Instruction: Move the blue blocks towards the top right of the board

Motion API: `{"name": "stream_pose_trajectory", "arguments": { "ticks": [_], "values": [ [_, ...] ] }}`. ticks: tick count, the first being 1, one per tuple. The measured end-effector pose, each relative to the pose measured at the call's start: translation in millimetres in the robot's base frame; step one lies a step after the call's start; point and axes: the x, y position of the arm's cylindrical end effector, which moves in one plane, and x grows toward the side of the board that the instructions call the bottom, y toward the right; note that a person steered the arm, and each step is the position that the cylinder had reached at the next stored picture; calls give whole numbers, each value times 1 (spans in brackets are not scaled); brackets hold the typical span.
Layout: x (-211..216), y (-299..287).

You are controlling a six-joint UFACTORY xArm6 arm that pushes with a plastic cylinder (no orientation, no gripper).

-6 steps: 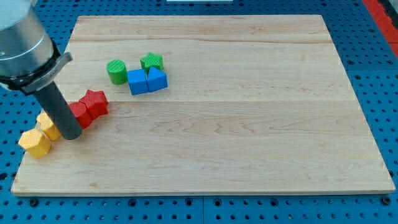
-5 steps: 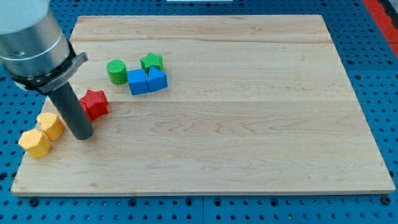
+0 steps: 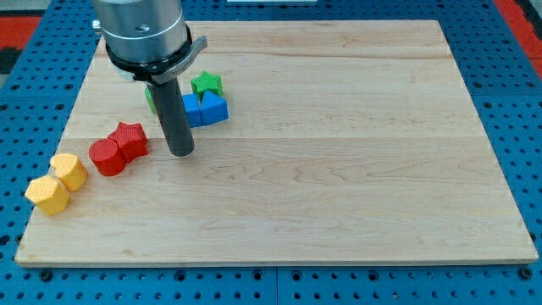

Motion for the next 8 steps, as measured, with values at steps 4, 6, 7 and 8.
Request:
{"name": "stream_pose_trajectory", "arguments": {
  "ticks": [4, 6, 7, 8],
  "values": [
    [-35, -30],
    [-57, -31],
    [-74, -26],
    [-70, 6]
  ]
}}
